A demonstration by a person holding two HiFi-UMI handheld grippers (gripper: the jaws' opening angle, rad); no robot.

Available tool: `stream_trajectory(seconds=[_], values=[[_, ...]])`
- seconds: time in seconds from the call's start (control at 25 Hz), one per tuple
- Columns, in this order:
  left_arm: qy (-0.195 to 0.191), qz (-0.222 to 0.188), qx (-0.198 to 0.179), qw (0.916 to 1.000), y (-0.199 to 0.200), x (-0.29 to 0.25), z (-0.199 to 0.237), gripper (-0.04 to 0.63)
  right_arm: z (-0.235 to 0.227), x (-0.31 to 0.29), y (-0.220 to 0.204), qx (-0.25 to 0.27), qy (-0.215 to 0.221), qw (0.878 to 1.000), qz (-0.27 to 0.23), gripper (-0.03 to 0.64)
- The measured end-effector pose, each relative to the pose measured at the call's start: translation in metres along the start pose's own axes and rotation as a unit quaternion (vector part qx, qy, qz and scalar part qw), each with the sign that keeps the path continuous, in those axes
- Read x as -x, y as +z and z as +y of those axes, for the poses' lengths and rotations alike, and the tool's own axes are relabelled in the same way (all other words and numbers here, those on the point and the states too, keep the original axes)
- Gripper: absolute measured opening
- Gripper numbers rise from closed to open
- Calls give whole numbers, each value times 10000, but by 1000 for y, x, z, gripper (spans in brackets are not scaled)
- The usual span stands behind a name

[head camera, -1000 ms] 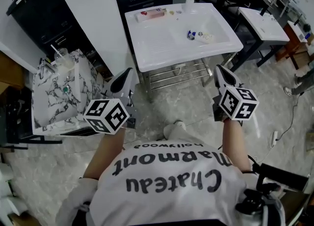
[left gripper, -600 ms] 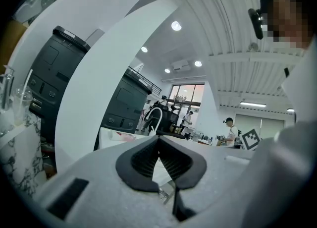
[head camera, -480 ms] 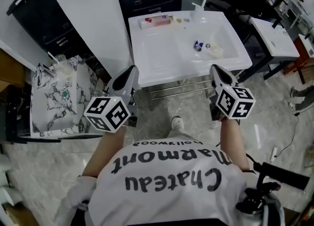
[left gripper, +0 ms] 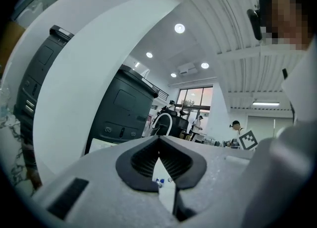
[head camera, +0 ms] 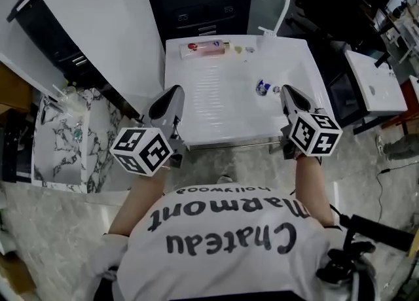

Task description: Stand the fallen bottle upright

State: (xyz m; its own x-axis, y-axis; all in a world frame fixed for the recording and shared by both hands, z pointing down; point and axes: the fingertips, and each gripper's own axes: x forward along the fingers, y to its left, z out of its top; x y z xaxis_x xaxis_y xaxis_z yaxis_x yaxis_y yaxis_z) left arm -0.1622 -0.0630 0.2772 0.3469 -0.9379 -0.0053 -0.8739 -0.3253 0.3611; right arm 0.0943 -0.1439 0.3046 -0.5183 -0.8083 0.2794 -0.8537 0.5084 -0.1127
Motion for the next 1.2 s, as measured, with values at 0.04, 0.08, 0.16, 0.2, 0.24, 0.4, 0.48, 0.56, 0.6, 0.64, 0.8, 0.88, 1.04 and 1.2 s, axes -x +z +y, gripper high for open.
stream_trajectory(seconds=[0.04, 0.08, 0.16, 0.2, 0.24, 0.4, 0.48, 0.56, 0.6, 0.64, 0.8, 0.88, 1.04, 1.2], values=[[38, -24, 7, 10000, 0, -8, 1, 6, -7, -8, 2, 12, 56, 10000, -1, 15], [77, -63, 10, 10000, 0, -16, 2, 6, -14, -16, 4, 25, 108, 9999, -5, 15], [160, -172, 1, 9997, 0, -31, 4, 6, -25, -31, 7, 53, 201, 9998, -7, 15], [227, -234, -9, 9995, -1, -37, 6, 6, -30, -37, 7, 64, 238, 9997, 8, 15], [322, -285, -18, 9991, -3, -42, 8, 6, -35, -42, 6, 70, 268, 9996, 34, 15], [601, -173, -6, 9980, -17, -63, 15, 6, -51, -53, -2, 8, 355, 9993, 110, 15], [604, -44, 27, 9982, -24, -74, 16, 6, -58, -55, -7, -48, 382, 9992, 108, 15], [628, -5, 22, 9980, -28, -83, 17, 6, -64, -56, -11, -157, 453, 9988, 29, 15], [666, -18, 14, 9978, -29, -87, 18, 6, -66, -55, -13, -231, 532, 9983, -39, 15], [691, -43, 20, 9976, -30, -91, 18, 6, -67, -53, -15, -307, 616, 9976, -101, 15], [541, 45, 35, 9985, -40, -110, 12, 6, -82, -50, -28, -432, 519, 9977, -7, 15], [429, 132, -27, 9990, -43, -120, 8, 6, -94, -53, -37, -491, 318, 9981, 183, 15], [196, 293, -14, 9994, -49, -142, 7, 6, -104, -61, -43, -646, 283, 9969, 355, 15], [131, 438, -1, 9990, -58, -167, 18, 6, -110, -74, -52, -532, 236, 9967, 570, 15]])
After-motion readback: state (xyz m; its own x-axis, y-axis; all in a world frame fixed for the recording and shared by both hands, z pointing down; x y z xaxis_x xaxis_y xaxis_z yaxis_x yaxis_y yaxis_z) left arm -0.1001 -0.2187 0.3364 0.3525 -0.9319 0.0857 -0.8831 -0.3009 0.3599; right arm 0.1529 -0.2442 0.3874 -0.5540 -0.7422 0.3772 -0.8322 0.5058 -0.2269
